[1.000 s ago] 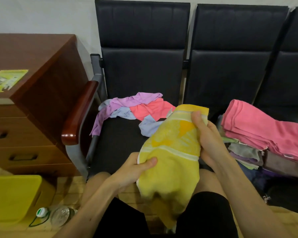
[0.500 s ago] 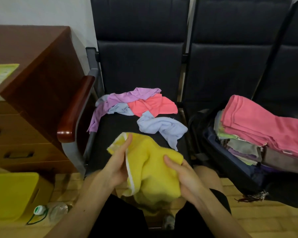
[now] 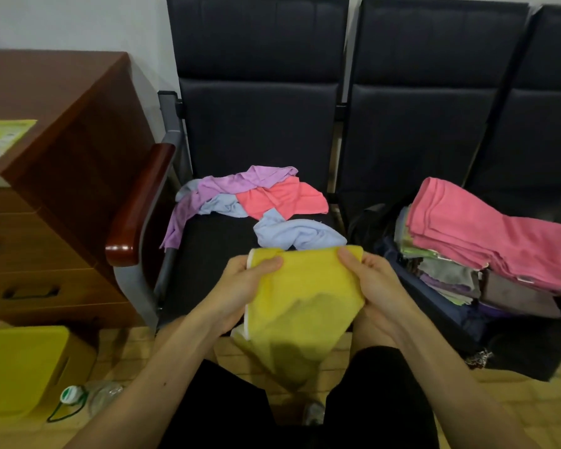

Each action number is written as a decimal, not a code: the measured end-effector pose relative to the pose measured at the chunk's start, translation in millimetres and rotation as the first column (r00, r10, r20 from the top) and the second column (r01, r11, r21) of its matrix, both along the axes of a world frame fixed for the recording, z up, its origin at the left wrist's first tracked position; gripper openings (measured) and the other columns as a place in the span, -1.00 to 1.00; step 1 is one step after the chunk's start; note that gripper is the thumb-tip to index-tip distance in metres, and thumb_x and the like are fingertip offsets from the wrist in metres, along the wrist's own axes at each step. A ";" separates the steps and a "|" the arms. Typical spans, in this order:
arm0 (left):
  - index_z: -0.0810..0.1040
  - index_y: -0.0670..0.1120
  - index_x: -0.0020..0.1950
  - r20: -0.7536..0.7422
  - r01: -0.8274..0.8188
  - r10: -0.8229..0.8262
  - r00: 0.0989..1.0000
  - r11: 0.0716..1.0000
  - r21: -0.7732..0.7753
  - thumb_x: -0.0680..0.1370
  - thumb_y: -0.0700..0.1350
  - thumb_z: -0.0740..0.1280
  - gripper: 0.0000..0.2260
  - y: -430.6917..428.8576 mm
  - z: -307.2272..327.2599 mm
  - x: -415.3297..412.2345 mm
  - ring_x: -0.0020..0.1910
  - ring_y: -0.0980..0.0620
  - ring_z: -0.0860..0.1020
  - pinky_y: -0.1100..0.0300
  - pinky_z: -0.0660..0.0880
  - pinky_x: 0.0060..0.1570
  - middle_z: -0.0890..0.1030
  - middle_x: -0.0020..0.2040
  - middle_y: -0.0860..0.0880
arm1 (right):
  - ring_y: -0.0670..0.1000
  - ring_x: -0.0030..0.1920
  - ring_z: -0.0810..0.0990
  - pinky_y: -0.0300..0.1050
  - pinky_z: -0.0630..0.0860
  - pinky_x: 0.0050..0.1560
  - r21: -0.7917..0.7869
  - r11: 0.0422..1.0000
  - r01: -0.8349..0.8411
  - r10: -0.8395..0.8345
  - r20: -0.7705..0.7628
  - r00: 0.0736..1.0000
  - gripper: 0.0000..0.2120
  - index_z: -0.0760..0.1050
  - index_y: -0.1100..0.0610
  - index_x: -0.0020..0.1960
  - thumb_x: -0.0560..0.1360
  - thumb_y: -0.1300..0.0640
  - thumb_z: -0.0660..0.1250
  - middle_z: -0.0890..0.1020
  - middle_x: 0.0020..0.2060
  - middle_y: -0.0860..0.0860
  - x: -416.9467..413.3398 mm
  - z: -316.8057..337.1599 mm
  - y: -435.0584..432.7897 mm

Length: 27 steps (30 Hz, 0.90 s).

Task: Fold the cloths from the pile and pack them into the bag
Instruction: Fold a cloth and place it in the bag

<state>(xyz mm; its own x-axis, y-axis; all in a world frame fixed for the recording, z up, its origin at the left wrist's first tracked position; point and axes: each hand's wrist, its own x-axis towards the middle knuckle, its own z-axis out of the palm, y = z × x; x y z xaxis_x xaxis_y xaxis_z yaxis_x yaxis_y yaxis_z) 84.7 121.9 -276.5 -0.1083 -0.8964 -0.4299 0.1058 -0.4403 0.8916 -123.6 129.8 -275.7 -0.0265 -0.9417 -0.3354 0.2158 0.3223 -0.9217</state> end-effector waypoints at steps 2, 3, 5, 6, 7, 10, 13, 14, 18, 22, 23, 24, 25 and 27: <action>0.66 -0.24 -0.03 0.058 -0.115 0.118 0.991 0.992 -0.044 0.54 -0.13 0.43 -0.84 -5.4 9.2 -5.2 -0.19 0.00 0.69 0.20 0.59 -0.26 0.72 -0.11 -0.15 | 0.07 -0.08 0.69 -0.10 0.63 -0.09 -0.115 0.993 -0.022 0.014 -0.066 0.998 -0.79 0.63 0.24 0.08 0.58 0.13 0.31 0.72 -0.07 0.13 1.6 15.7 -6.0; 0.65 -0.30 -0.03 0.090 -0.161 0.169 0.982 0.983 -0.083 0.54 -0.13 0.43 -0.79 -9.4 11.7 -4.6 -0.20 0.00 0.67 0.20 0.57 -0.25 0.71 -0.12 -0.16 | 0.03 -0.08 0.70 -0.14 0.63 -0.12 -0.162 0.985 -0.056 0.043 -0.085 0.995 -0.81 0.62 0.20 0.11 0.59 0.15 0.29 0.73 -0.06 0.10 3.8 22.6 -7.6; 0.60 -0.41 0.01 0.111 -0.222 0.240 0.964 0.963 -0.154 0.54 -0.13 0.41 -0.69 -15.0 17.7 -1.8 -0.17 -0.02 0.63 0.15 0.53 -0.19 0.69 -0.11 -0.21 | -0.01 -0.07 0.71 -0.18 0.62 -0.13 -0.232 0.967 -0.105 0.077 -0.127 0.989 -0.83 0.59 0.16 0.13 0.61 0.17 0.27 0.73 -0.05 0.05 5.7 35.0 -9.0; 0.59 -0.43 0.01 0.106 -0.243 0.262 0.959 0.955 -0.168 0.55 -0.12 0.41 -0.68 -16.5 21.5 0.6 -0.14 -0.04 0.63 0.13 0.53 -0.14 0.69 -0.07 -0.24 | -0.03 -0.06 0.71 -0.18 0.62 -0.12 -0.261 0.958 -0.120 0.082 -0.150 0.985 -0.84 0.59 0.13 0.12 0.62 0.17 0.25 0.73 -0.05 0.02 6.5 41.5 -9.3; 0.60 -0.40 0.01 0.105 -0.255 0.275 0.956 0.952 -0.169 0.56 -0.11 0.40 -0.69 -18.1 24.7 3.0 -0.09 -0.04 0.63 0.12 0.54 -0.07 0.69 -0.04 -0.23 | -0.04 -0.05 0.70 -0.18 0.61 -0.10 -0.284 0.950 -0.131 0.083 -0.175 0.981 -0.84 0.60 0.10 0.10 0.63 0.17 0.25 0.73 -0.05 0.00 7.4 46.8 -10.2; 0.62 -0.17 0.11 0.085 -0.234 0.248 0.965 0.961 -0.146 0.57 -0.01 0.39 -0.75 -18.1 32.4 12.7 0.09 -0.01 0.64 0.07 0.56 0.12 0.69 0.08 -0.08 | -0.10 -0.06 0.70 -0.25 0.60 -0.11 -0.325 0.934 -0.149 0.080 -0.217 0.973 -0.84 0.59 0.04 0.07 0.65 0.16 0.23 0.73 -0.06 -0.04 10.1 60.6 -8.5; 0.49 -0.07 0.40 -0.057 -0.208 0.203 0.977 0.974 -0.094 0.57 0.04 0.39 -0.57 -15.6 39.8 23.9 0.17 -0.02 0.63 0.00 0.54 0.21 0.65 0.22 -0.04 | -0.08 -0.06 0.71 -0.25 0.61 -0.13 -0.339 0.926 -0.166 0.111 -0.177 0.978 -0.89 0.58 0.05 0.08 0.61 0.18 0.30 0.73 -0.08 -0.04 9.1 69.8 -6.3; 0.47 -0.04 0.43 -0.105 -0.193 0.184 0.977 0.978 -0.077 0.57 0.05 0.38 -0.55 -14.0 43.8 26.4 0.20 -0.04 0.62 -0.03 0.52 0.26 0.64 0.25 -0.05 | -0.06 -0.05 0.71 -0.23 0.62 -0.13 -0.343 0.921 -0.183 0.129 -0.173 0.976 -0.87 0.57 0.05 0.10 0.57 0.19 0.35 0.73 -0.07 -0.03 7.8 73.4 -4.8; 0.57 -0.02 0.28 -0.254 -0.040 0.023 0.967 0.997 -0.063 0.57 0.06 0.31 -0.68 -7.2 67.0 32.1 0.18 -0.07 0.63 -0.03 0.51 0.22 0.68 0.16 -0.09 | -0.05 0.02 0.70 -0.13 0.64 -0.01 -0.342 0.905 -0.252 0.148 -0.300 0.942 -0.62 0.48 0.06 0.27 0.49 0.19 0.46 0.71 0.03 -0.03 1.3 83.4 -4.0; 0.57 -0.08 0.25 -0.178 0.056 -0.096 0.979 0.975 -0.215 0.47 -0.13 0.37 -0.66 -5.6 89.8 37.0 0.11 -0.07 0.67 0.01 0.62 -0.02 0.70 0.13 -0.09 | -0.07 -0.05 0.70 -0.17 0.65 -0.09 -0.394 0.905 -0.159 0.021 -0.334 0.942 -0.56 0.37 0.04 0.20 0.44 0.20 0.51 0.66 0.01 0.01 -5.8 93.4 -7.1; 0.58 -0.09 0.23 -0.129 0.060 -0.093 0.987 0.970 -0.236 0.47 -0.16 0.38 -0.67 -5.9 94.2 36.4 0.09 -0.05 0.68 0.04 0.64 -0.08 0.70 0.11 -0.08 | -0.06 -0.08 0.70 -0.18 0.65 -0.13 -0.402 0.906 -0.136 -0.009 -0.340 0.941 -0.53 0.33 0.06 0.21 0.43 0.20 0.52 0.65 0.00 0.04 -7.6 95.9 -7.8; 0.59 -0.09 0.21 -0.075 0.061 -0.083 0.994 0.964 -0.258 0.49 -0.18 0.38 -0.71 -7.1 97.0 35.6 0.05 -0.03 0.69 0.10 0.65 -0.14 0.71 0.08 -0.06 | -0.04 -0.08 0.69 -0.18 0.65 -0.13 -0.410 0.903 -0.129 -0.029 -0.359 0.933 -0.50 0.31 0.07 0.22 0.43 0.20 0.52 0.65 -0.01 0.06 -9.4 98.0 -8.9; 0.60 -0.09 0.17 -0.021 0.054 -0.063 0.998 0.957 -0.285 0.51 -0.20 0.38 -0.77 -7.1 100.7 33.8 0.01 0.02 0.70 0.16 0.64 -0.19 0.73 0.02 -0.02 | -0.01 -0.08 0.70 -0.16 0.66 -0.12 -0.423 0.895 -0.141 -0.038 -0.387 0.922 -0.48 0.29 0.07 0.24 0.44 0.21 0.52 0.66 -0.01 0.09 -11.4 100.2 -9.0; 0.60 -0.06 0.10 0.049 0.029 -0.013 0.999 0.943 -0.333 0.55 -0.20 0.36 -0.85 -8.6 102.8 31.9 -0.06 0.10 0.70 0.22 0.61 -0.22 0.74 -0.06 0.06 | 0.00 -0.08 0.71 -0.13 0.66 -0.10 -0.457 0.864 -0.209 -0.011 -0.433 0.901 -0.47 0.32 0.05 0.28 0.44 0.24 0.51 0.68 -0.03 0.09 -14.6 104.0 -8.9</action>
<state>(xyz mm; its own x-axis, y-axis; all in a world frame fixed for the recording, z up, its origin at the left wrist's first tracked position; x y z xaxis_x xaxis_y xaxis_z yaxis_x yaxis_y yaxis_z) 116.6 113.2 -173.7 -0.1162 -0.9869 -0.1121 0.0559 -0.1192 0.9913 -138.2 120.9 -171.7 0.0459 -0.9824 0.1813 -0.2223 -0.1870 -0.9569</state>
